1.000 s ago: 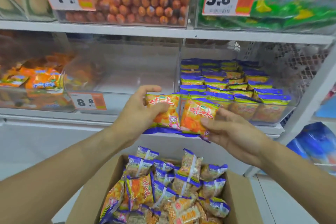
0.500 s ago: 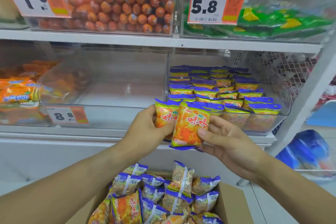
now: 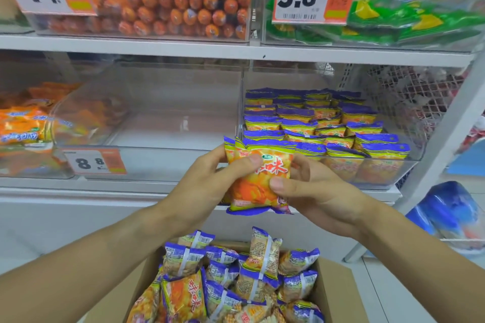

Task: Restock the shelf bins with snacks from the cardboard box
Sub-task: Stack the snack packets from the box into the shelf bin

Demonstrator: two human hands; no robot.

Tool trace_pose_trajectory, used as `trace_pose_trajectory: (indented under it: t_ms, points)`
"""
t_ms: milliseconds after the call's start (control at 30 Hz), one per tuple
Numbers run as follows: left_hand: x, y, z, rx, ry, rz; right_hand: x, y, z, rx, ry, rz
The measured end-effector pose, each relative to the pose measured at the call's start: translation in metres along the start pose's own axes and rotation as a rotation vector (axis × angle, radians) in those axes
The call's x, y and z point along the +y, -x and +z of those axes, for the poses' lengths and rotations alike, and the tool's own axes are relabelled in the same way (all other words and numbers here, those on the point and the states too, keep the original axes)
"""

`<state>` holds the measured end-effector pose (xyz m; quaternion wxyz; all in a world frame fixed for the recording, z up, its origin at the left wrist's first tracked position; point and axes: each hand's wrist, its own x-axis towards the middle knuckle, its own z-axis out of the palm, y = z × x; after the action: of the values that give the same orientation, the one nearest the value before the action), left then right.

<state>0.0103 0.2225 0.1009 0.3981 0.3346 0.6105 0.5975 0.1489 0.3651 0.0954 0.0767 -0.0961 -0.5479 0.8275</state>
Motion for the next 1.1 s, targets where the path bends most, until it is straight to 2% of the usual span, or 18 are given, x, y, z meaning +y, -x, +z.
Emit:
trace_pose_trajectory:
  t_ms: [67,233,367,500,667,733,767,833,900,1000,1100]
  points:
    - [0.003,-0.001,0.001,0.022,-0.021,0.0,0.0,-0.002,0.001,-0.037,0.042,0.015]
    - [0.007,-0.002,-0.004,0.087,-0.096,0.075,0.006,-0.004,0.005,0.058,0.167,0.006]
    - [0.009,-0.003,0.003,0.221,-0.09,0.171,0.003,-0.007,0.012,0.173,0.188,-0.066]
    - [0.009,-0.005,0.008,0.357,-0.11,0.286,0.0,-0.012,0.014,0.16,0.183,-0.113]
    - [0.012,-0.012,0.007,0.369,-0.112,0.357,-0.005,-0.035,0.005,0.176,0.214,-0.229]
    - [0.013,-0.023,0.003,0.384,-0.153,0.402,-0.018,-0.043,-0.014,0.273,0.221,-0.305]
    - [0.009,-0.027,0.0,0.409,-0.231,0.392,-0.024,-0.048,-0.024,0.331,0.218,-0.346]
    - [-0.001,-0.036,-0.007,0.435,-0.6,0.382,-0.036,-0.059,-0.045,0.443,0.255,-0.423]
    - [-0.012,-0.046,-0.007,0.378,-0.917,0.376,-0.041,-0.076,-0.06,0.529,0.329,-0.477]
    - [-0.022,-0.06,0.0,0.324,-0.987,0.334,-0.046,-0.104,-0.076,0.648,0.451,-0.449]
    - [-0.027,-0.07,0.005,0.375,-0.971,0.358,-0.054,-0.134,-0.089,0.626,0.46,-0.421]
